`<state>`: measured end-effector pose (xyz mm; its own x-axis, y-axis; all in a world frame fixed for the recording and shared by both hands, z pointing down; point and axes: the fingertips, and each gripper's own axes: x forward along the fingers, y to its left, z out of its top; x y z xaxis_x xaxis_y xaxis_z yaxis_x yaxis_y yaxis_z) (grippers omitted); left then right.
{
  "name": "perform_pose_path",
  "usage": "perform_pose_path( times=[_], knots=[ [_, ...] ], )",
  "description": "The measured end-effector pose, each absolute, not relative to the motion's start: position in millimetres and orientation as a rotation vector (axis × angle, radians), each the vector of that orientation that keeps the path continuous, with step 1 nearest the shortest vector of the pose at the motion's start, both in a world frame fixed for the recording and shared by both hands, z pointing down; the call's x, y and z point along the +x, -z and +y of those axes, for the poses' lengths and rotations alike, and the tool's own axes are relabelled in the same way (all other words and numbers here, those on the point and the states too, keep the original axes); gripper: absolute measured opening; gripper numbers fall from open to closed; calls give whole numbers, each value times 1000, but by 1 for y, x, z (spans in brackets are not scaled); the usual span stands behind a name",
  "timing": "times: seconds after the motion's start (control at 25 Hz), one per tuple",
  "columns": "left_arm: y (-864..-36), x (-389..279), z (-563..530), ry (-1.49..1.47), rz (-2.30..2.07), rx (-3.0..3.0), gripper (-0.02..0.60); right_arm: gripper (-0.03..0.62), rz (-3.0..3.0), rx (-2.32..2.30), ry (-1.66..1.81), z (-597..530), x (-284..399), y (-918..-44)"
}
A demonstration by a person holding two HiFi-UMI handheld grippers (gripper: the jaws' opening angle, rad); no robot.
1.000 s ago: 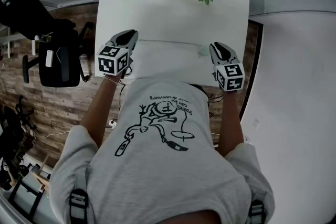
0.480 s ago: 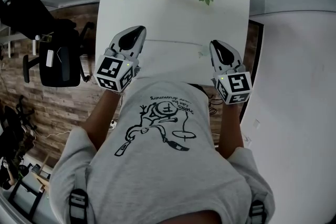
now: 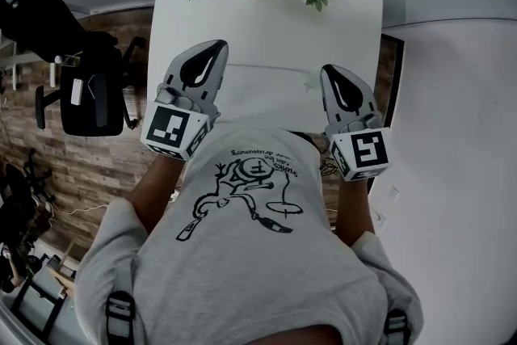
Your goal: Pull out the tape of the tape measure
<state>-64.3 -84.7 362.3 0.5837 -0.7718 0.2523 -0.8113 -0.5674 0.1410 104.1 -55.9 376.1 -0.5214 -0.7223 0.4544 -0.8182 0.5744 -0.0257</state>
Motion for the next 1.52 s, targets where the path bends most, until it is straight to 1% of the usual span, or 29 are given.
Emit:
perform_pose_path(
  times=[0.36,0.68,1.52],
  knots=[
    [-334,-48,-70,-138,-1329,2583,21,20,-2465,1247,-293,-54,87,-344],
    [-317,-43,-68,-27,-1382,2596,21,20,-2486,1224,-276,-55,76,-337],
    [-324,-54,-67,-76,-1402,2577,21,18,-2468,1234,-264,-56,73,-337]
  ],
)
